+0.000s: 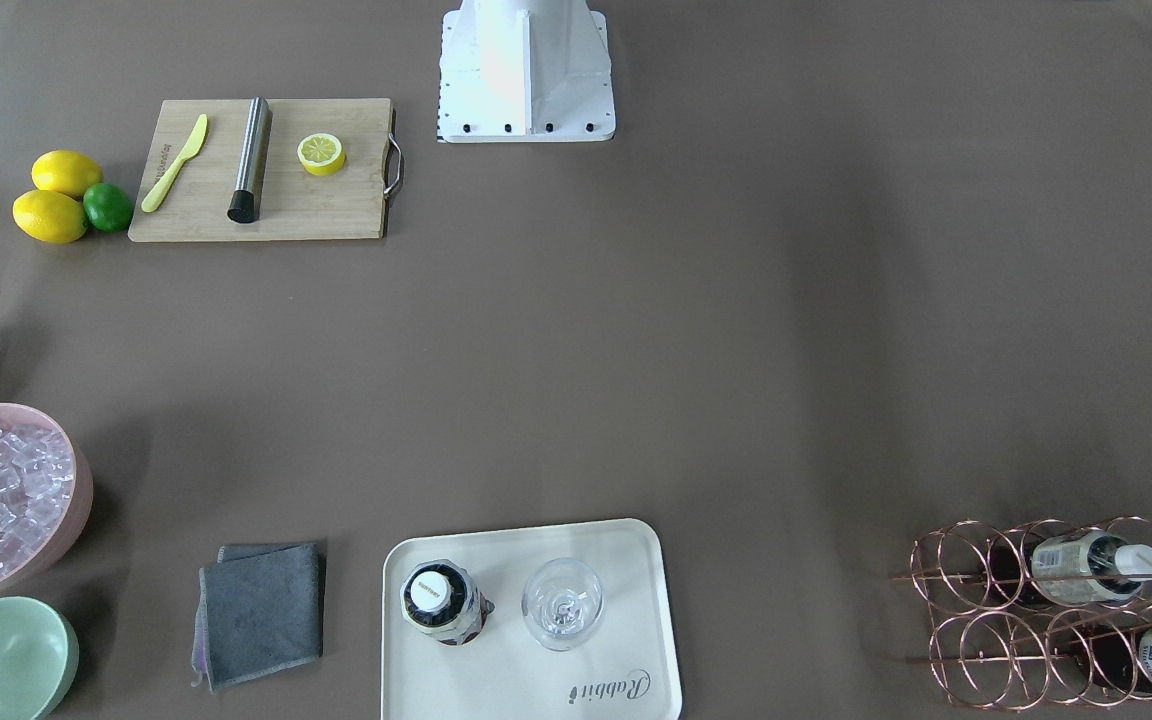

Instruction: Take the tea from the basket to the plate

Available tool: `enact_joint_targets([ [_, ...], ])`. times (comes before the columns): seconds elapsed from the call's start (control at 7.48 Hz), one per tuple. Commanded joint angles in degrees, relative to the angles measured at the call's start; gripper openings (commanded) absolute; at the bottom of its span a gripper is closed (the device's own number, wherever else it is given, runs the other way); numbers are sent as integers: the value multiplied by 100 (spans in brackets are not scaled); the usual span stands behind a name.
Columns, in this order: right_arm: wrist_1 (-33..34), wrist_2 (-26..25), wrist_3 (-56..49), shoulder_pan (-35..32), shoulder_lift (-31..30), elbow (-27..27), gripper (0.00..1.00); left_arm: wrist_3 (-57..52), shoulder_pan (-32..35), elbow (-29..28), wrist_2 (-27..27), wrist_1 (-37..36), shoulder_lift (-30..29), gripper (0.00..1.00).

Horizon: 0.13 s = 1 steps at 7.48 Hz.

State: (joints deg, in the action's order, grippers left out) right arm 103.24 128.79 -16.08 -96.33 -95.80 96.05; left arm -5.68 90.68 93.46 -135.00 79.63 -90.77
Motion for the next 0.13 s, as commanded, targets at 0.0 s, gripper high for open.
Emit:
enact_joint_targets([
  [0.0, 3, -3, 0, 0, 0, 2, 100, -4, 2, -29, 0, 0, -2, 98],
])
